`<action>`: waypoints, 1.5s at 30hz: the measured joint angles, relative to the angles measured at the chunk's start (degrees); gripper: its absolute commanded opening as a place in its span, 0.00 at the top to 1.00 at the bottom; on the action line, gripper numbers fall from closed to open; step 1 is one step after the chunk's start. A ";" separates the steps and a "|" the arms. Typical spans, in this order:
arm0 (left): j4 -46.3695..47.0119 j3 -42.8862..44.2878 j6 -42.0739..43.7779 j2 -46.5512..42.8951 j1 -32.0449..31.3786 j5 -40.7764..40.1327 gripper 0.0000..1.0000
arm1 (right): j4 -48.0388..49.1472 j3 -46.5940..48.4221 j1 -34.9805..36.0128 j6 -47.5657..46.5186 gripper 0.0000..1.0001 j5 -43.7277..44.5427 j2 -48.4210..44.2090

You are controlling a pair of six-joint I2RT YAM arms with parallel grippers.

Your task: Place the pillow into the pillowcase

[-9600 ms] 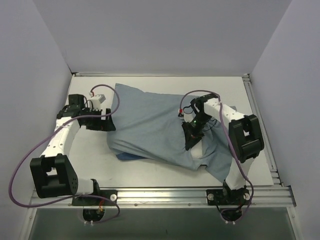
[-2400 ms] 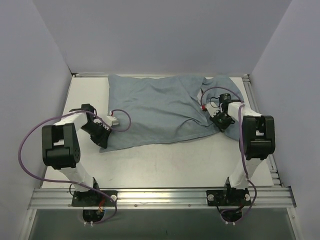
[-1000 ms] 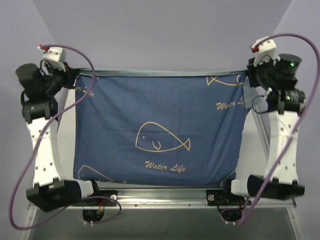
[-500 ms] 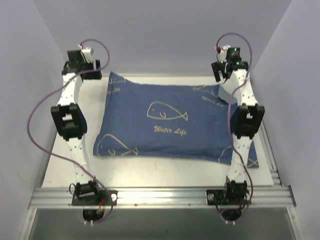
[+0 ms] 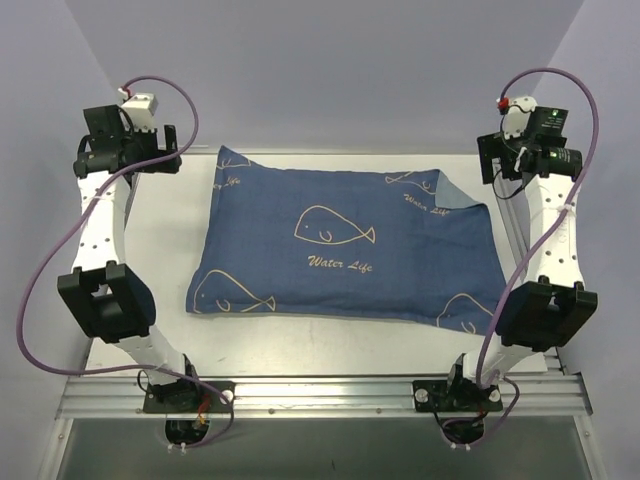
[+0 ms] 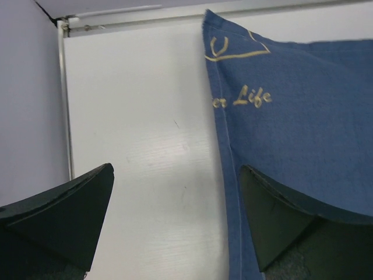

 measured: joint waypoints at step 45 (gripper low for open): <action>-7.08 -33.94 9.51 -30.08 -19.30 6.49 0.03 | -2.40 19.41 0.33 34.25 0.64 -19.98 46.64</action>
